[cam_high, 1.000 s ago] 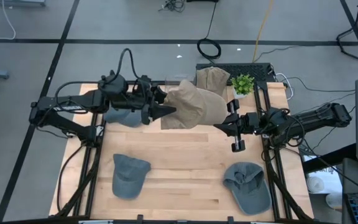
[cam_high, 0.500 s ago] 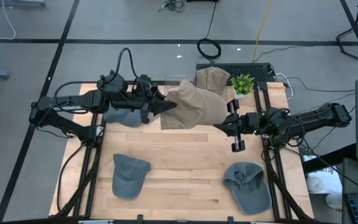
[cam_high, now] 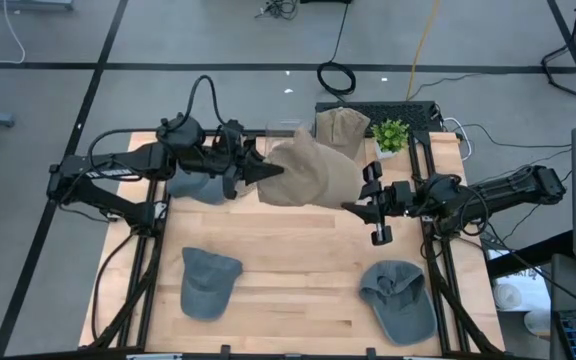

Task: Pick & Place hat
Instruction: Put the right brown cap into the right transparent bin

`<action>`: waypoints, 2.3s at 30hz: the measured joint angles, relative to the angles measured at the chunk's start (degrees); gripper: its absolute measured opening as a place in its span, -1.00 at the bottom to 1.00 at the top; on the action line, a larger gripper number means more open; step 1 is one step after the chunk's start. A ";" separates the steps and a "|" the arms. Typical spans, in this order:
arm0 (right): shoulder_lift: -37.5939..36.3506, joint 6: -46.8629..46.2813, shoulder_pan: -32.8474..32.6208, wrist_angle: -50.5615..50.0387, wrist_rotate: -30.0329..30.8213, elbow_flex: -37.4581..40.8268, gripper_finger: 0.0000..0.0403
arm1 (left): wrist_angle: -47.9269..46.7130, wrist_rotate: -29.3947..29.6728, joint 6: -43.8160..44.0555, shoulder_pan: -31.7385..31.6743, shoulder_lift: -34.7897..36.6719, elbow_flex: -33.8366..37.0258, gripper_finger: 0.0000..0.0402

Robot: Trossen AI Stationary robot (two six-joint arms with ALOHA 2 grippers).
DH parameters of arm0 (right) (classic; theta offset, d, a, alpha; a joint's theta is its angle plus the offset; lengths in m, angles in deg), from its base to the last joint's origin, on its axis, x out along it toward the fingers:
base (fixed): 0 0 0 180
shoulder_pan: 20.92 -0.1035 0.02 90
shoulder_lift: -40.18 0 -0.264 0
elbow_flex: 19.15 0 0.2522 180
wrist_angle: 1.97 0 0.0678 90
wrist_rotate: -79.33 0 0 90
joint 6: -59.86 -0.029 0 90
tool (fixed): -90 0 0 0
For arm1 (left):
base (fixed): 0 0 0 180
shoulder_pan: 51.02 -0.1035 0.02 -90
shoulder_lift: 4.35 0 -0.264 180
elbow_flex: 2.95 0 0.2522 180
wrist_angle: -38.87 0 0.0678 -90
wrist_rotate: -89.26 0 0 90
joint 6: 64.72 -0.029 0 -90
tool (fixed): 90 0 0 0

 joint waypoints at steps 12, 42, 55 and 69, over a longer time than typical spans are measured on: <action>-5.12 -7.11 -5.45 -17.84 -0.19 0.00 -0.03 | -28.44 -3.15 -9.29 -6.50 -4.29 -21.72 -0.94; -10.32 -11.69 -7.16 -17.57 13.52 0.04 -0.05 | -60.54 -3.10 -33.33 -6.81 -29.83 -48.77 -0.94; -2.07 -8.20 -3.22 -19.25 8.97 -6.46 -0.14 | -68.37 -3.10 -35.72 -0.46 -31.12 -48.76 -0.94; 14.33 -6.69 2.52 -31.47 -6.05 -26.90 -0.12 | -71.67 -5.00 -35.02 5.16 -31.12 -48.76 -0.94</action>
